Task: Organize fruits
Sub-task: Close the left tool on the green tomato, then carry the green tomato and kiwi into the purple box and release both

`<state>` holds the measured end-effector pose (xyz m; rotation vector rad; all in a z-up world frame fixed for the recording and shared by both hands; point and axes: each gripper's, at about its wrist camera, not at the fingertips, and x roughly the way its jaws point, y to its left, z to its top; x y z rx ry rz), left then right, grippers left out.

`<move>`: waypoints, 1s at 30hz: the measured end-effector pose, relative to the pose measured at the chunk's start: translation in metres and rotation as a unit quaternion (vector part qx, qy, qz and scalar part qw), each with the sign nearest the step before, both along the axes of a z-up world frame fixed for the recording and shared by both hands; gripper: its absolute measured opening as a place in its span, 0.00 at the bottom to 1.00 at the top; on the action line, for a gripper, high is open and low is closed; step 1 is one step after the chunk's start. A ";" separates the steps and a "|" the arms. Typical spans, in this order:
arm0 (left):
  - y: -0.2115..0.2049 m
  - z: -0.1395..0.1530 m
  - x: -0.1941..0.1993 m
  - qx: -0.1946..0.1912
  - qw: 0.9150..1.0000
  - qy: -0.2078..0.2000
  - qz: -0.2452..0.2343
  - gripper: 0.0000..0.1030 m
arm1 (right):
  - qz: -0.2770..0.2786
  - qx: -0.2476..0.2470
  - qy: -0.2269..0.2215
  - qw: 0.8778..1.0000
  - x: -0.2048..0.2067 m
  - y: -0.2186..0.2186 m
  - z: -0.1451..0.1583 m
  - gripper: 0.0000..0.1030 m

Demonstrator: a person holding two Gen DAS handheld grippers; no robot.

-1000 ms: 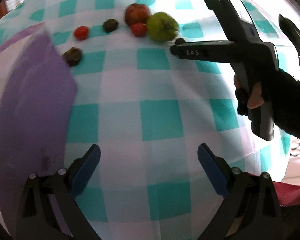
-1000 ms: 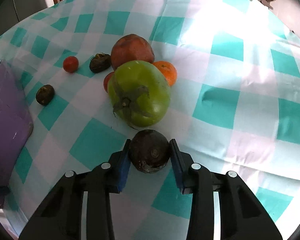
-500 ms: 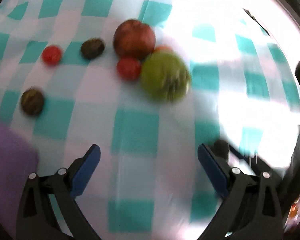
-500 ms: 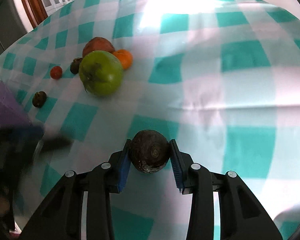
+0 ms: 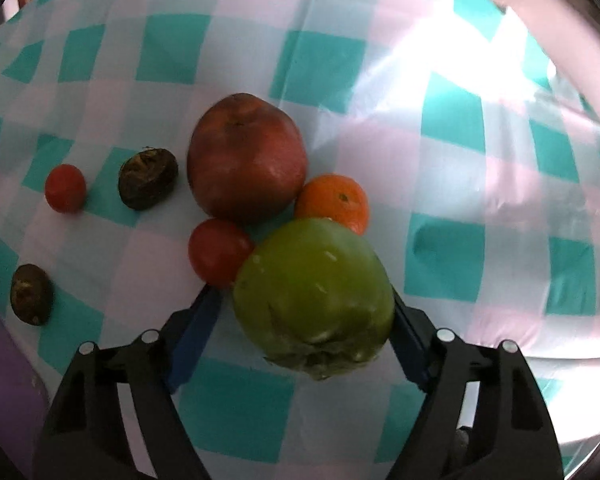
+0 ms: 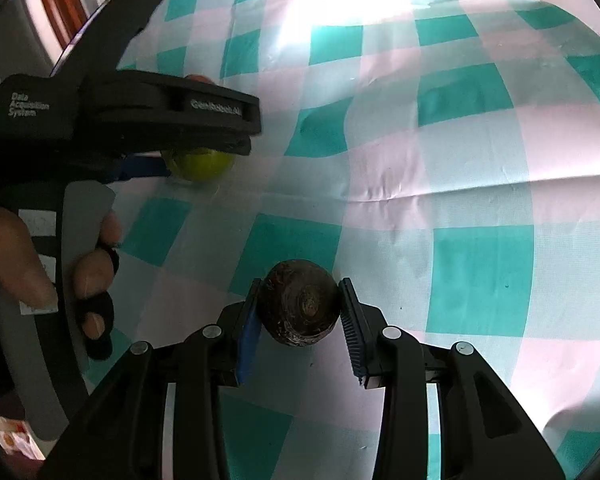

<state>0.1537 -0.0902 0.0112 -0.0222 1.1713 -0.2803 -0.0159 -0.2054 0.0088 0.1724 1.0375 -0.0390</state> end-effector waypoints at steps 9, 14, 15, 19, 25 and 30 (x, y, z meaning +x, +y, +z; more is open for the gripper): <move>0.007 0.011 -0.041 -0.014 0.999 -0.008 -0.038 0.60 | 0.030 0.007 0.004 1.000 0.006 -0.001 0.002 0.37; 0.024 0.017 -0.067 -0.011 1.000 -0.009 -0.024 0.60 | 0.052 0.001 0.006 0.999 0.006 -0.004 0.004 0.37; 0.028 0.019 -0.072 -0.011 1.000 -0.017 -0.016 0.60 | 0.055 0.002 0.006 0.998 0.005 -0.005 0.004 0.37; 0.045 0.025 -0.093 -0.003 1.000 -0.007 0.011 0.60 | 0.066 0.012 0.010 0.998 0.006 -0.007 0.004 0.37; 0.066 0.036 -0.133 0.022 0.999 -0.005 0.025 0.60 | 0.096 0.020 0.015 0.995 0.030 0.003 0.013 0.37; 0.083 0.058 -0.136 0.032 0.999 -0.026 0.033 0.60 | 0.127 0.024 0.016 0.991 0.054 0.021 0.032 0.37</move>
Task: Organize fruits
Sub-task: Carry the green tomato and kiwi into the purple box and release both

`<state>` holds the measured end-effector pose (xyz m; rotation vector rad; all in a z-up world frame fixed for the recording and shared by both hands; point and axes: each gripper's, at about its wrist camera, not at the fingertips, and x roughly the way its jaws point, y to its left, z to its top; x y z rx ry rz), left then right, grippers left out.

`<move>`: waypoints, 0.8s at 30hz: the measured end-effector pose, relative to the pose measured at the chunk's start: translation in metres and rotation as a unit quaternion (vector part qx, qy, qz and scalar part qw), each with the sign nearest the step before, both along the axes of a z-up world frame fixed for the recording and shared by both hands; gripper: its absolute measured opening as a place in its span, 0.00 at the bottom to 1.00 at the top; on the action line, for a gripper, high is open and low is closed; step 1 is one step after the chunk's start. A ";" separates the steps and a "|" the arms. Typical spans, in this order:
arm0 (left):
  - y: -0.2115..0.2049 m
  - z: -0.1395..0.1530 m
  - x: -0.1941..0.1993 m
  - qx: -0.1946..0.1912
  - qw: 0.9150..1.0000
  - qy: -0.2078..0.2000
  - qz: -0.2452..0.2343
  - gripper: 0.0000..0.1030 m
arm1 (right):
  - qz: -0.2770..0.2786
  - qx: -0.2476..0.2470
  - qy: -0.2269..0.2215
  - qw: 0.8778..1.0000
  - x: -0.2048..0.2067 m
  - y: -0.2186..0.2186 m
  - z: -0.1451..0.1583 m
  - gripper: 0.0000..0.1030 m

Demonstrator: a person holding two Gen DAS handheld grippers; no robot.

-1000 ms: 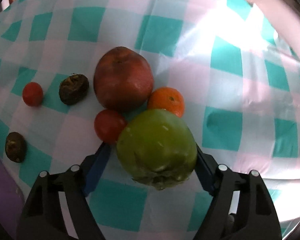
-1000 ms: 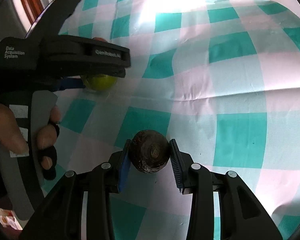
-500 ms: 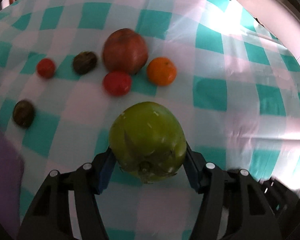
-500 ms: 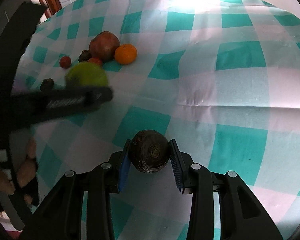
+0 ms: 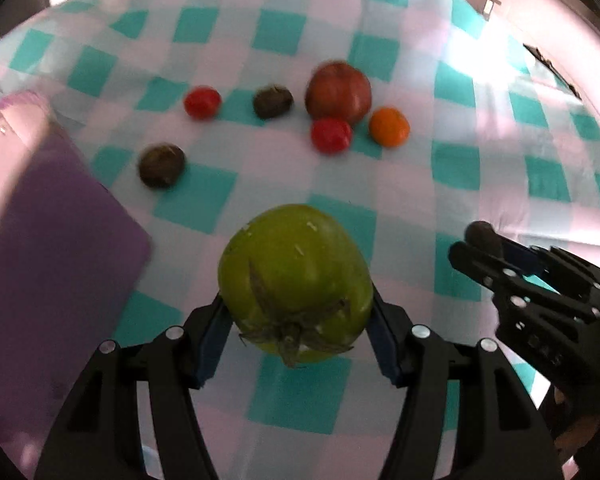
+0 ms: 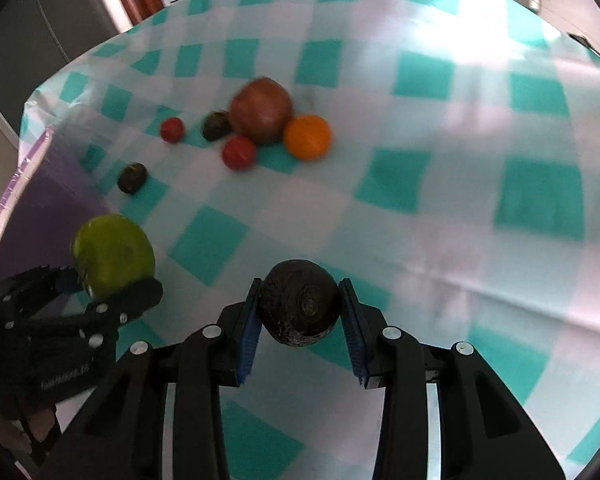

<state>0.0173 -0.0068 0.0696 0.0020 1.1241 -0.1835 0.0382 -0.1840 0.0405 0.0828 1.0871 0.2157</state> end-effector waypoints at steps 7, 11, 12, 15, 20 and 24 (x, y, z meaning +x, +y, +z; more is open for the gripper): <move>0.016 0.053 0.019 -0.003 0.998 -0.060 -0.012 0.60 | 0.008 0.002 -0.003 1.000 0.017 0.019 0.043 0.37; 0.030 0.097 0.007 -0.020 0.995 -0.095 -0.016 0.60 | 0.009 0.003 -0.016 1.000 0.005 0.027 0.089 0.37; 0.036 0.112 -0.001 -0.025 0.994 -0.105 -0.017 0.60 | 0.012 0.007 -0.022 1.000 0.000 0.029 0.107 0.37; 0.053 0.155 -0.027 -0.040 0.990 -0.134 -0.020 0.60 | 0.040 -0.008 -0.049 0.998 -0.018 0.041 0.159 0.37; 0.069 0.223 -0.072 -0.028 0.982 -0.185 -0.042 0.60 | 0.110 -0.056 -0.102 0.987 -0.068 0.063 0.258 0.37; 0.076 0.260 -0.111 -0.019 0.976 -0.207 -0.066 0.60 | 0.114 -0.067 -0.145 0.981 -0.110 0.062 0.309 0.37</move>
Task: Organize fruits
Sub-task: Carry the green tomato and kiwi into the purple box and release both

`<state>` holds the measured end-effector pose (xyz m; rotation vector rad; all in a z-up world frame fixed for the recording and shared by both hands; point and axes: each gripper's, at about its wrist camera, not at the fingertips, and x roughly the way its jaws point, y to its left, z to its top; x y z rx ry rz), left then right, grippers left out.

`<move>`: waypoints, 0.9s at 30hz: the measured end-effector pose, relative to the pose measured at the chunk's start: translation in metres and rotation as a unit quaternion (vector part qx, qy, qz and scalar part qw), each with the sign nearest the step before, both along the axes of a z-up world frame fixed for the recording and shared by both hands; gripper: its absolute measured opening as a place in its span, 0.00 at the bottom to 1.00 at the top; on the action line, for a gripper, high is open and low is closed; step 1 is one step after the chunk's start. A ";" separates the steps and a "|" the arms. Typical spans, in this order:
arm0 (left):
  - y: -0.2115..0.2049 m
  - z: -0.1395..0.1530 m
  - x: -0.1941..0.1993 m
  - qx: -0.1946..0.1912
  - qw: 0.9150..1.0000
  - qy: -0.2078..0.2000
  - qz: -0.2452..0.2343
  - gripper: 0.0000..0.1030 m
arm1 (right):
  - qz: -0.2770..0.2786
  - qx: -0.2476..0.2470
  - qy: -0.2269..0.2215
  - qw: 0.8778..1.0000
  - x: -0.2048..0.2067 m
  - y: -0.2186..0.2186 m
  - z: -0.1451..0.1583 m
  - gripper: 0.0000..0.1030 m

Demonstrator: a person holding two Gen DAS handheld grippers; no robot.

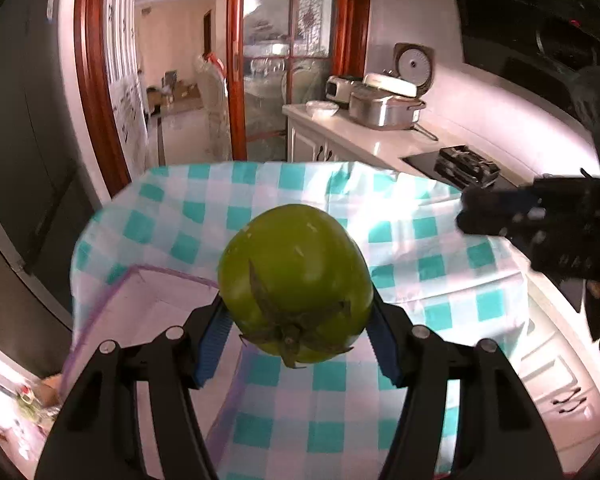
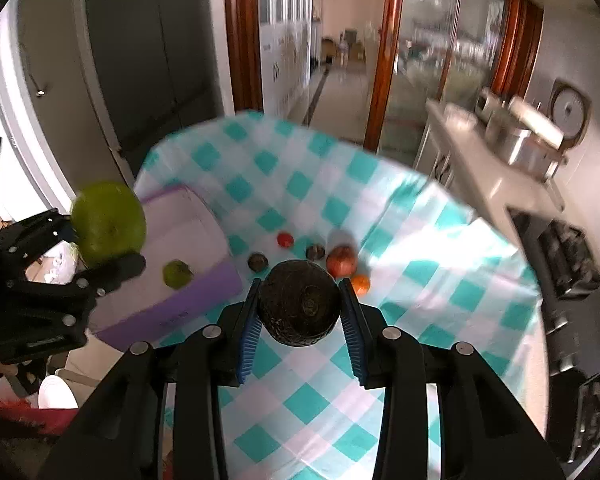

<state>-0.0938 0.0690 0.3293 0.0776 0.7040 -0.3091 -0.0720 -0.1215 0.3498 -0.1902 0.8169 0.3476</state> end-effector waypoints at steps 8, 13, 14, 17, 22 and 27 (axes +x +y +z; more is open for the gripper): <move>0.018 0.023 -0.061 0.003 0.999 -0.042 -0.016 0.60 | -0.008 -0.024 -0.062 0.998 -0.084 -0.005 0.038 0.37; 0.029 0.024 -0.095 0.019 0.997 -0.071 -0.027 0.60 | -0.016 -0.030 -0.065 0.997 -0.117 -0.005 0.031 0.37; 0.029 0.022 -0.097 0.021 0.997 -0.070 -0.031 0.60 | -0.017 -0.029 -0.062 0.997 -0.122 -0.004 0.026 0.37; 0.035 0.017 -0.103 0.024 0.997 -0.068 -0.036 0.60 | -0.022 -0.025 -0.055 0.998 -0.131 0.001 0.013 0.37; 0.059 0.002 -0.107 0.007 0.999 -0.045 -0.022 0.60 | -0.039 -0.002 -0.038 0.999 -0.145 0.009 -0.008 0.37; 0.084 -0.009 -0.105 -0.006 0.999 -0.035 0.003 0.60 | -0.037 0.004 -0.029 0.999 -0.148 0.022 -0.018 0.37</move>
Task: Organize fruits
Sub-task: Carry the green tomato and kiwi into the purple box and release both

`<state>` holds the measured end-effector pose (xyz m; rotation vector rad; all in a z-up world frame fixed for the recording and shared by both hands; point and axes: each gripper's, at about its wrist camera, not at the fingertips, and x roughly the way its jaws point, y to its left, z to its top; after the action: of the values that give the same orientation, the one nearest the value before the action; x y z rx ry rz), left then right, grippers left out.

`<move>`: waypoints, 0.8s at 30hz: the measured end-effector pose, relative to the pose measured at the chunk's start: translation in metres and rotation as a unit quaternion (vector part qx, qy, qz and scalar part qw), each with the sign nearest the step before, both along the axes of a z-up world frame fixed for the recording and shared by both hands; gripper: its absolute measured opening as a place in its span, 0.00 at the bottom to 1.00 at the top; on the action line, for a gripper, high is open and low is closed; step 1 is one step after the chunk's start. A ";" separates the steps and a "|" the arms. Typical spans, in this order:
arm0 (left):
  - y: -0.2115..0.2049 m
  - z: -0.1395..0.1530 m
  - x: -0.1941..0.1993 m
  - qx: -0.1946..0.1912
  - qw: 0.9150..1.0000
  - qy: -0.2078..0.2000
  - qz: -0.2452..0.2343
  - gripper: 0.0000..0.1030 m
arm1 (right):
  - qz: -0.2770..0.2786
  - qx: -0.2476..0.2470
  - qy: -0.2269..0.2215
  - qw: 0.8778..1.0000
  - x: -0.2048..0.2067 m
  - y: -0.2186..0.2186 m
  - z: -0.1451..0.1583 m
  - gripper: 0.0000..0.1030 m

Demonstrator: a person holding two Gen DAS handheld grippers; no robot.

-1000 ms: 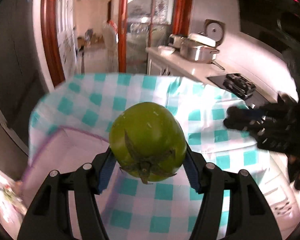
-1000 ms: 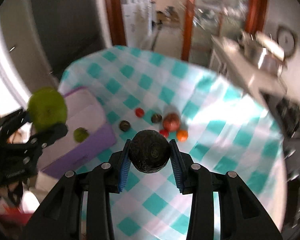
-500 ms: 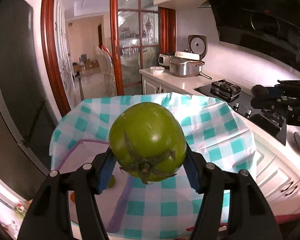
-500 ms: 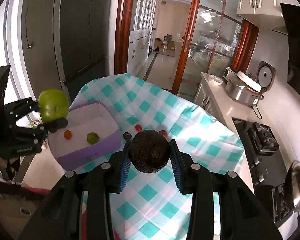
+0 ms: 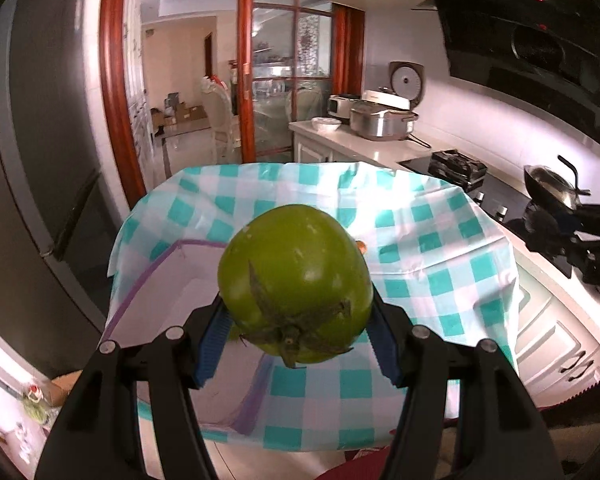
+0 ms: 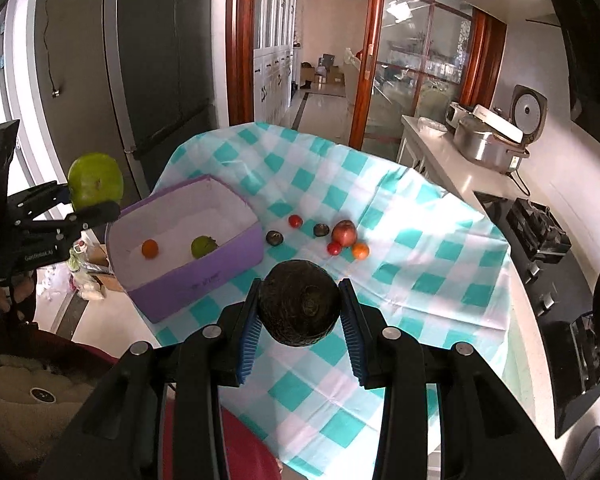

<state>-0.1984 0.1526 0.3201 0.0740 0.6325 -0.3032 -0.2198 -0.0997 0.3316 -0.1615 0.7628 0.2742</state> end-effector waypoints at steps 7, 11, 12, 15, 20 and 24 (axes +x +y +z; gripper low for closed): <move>0.029 -0.024 0.015 -0.012 0.998 0.033 0.046 0.60 | 0.042 -0.007 0.027 0.999 0.041 0.034 -0.008 0.37; 0.044 -0.049 0.026 -0.011 0.995 0.066 0.079 0.60 | 0.092 -0.011 0.043 0.995 0.086 0.073 -0.020 0.37; 0.049 -0.060 0.032 -0.015 0.992 0.079 0.095 0.60 | 0.101 -0.011 0.045 0.994 0.096 0.082 -0.023 0.37; 0.063 -0.079 0.044 -0.027 0.985 0.105 0.131 0.60 | 0.136 -0.014 0.063 0.989 0.135 0.113 -0.039 0.37; 0.085 -0.108 0.070 -0.034 0.972 0.138 0.186 0.60 | 0.195 -0.032 0.089 0.976 0.191 0.168 -0.074 0.37; 0.100 -0.135 0.094 -0.041 0.958 0.175 0.225 0.60 | 0.213 -0.019 0.129 0.968 0.234 0.200 -0.109 0.37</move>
<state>-0.1046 0.2526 0.1853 -0.2084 0.9639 0.1047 0.0142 0.1004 0.2224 -0.3313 0.9893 0.7001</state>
